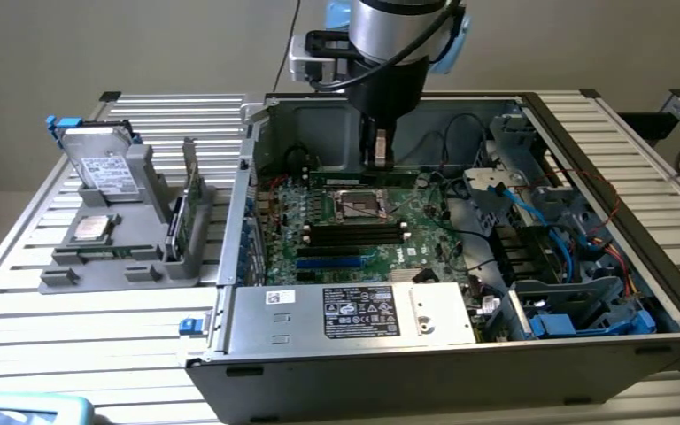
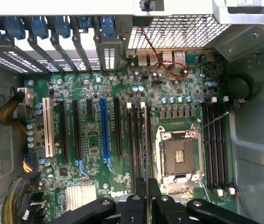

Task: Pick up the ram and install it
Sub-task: 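Insert the ram into the slot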

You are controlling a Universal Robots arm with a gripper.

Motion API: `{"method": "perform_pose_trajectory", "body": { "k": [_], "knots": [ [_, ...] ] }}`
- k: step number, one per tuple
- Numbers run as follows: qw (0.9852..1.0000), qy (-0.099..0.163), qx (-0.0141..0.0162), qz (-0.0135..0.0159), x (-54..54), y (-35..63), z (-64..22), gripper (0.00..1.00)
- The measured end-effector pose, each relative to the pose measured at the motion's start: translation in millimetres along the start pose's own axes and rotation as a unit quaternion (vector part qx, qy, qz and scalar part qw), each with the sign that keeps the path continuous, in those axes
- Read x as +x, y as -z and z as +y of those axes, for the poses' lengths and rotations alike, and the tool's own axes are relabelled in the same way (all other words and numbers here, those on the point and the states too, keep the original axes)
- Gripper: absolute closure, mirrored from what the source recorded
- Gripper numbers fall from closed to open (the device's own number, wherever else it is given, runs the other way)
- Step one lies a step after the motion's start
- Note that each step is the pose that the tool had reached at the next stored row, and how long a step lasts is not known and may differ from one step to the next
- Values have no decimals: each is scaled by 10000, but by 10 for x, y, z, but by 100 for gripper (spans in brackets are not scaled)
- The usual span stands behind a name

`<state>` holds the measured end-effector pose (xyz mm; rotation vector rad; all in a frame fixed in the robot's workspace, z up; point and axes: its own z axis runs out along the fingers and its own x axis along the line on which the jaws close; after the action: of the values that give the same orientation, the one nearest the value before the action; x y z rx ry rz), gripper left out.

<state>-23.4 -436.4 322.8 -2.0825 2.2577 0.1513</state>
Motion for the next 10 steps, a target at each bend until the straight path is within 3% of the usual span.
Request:
{"method": "perform_pose_trajectory", "body": {
  "k": [10],
  "knots": [
    [9998,195,-23,5,19,-181,-5,85]
  ]
}}
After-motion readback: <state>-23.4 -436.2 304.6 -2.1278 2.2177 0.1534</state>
